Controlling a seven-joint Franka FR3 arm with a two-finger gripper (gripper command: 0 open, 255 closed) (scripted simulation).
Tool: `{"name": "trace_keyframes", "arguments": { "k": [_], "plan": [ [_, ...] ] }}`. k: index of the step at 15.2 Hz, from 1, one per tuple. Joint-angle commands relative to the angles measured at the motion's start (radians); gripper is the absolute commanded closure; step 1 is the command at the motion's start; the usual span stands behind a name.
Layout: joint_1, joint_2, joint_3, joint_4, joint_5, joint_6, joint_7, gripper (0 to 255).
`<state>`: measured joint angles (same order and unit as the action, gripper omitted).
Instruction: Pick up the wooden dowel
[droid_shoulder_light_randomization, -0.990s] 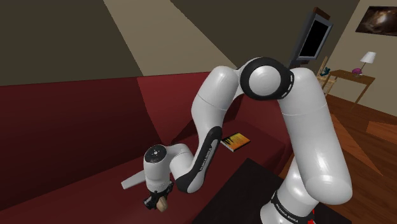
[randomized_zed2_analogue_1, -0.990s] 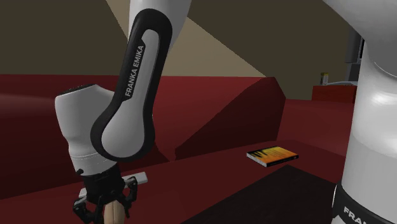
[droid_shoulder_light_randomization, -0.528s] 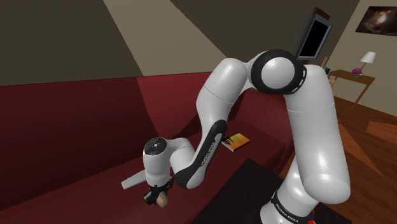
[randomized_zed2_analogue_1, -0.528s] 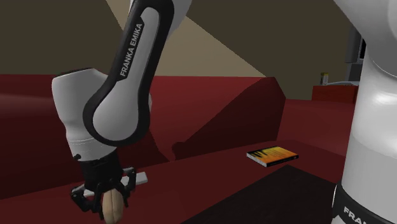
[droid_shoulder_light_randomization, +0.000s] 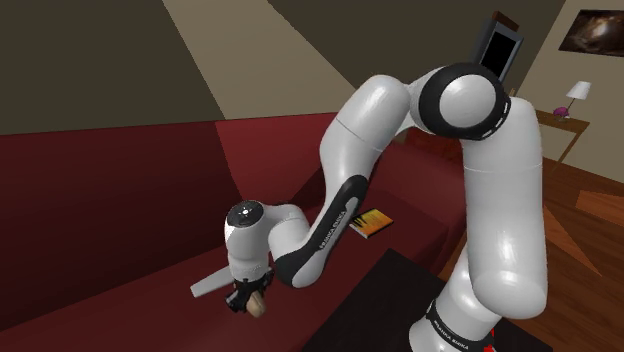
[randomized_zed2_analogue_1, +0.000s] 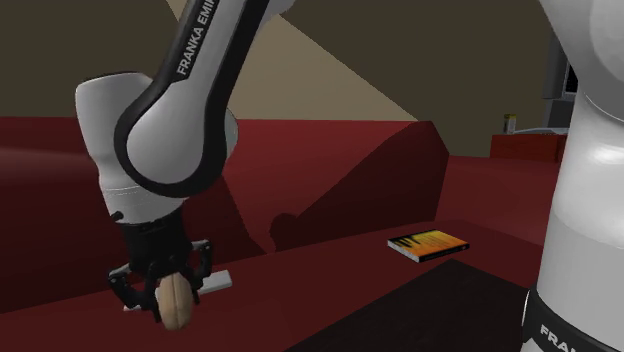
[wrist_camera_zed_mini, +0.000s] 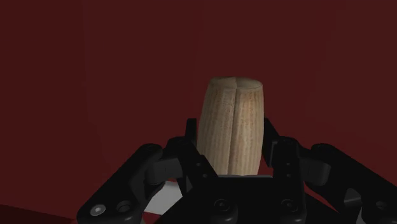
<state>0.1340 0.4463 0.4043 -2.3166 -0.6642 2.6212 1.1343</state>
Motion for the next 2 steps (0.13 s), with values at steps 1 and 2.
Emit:
{"name": "trace_keyframes", "arguments": {
  "k": [1, 2],
  "plan": [
    [-0.009, -0.018, 0.012, -0.007, 0.017, -0.009, -0.013, 255],
    [-0.009, -0.018, 0.012, -0.007, 0.017, -0.009, -0.013, 255]
  ]
}}
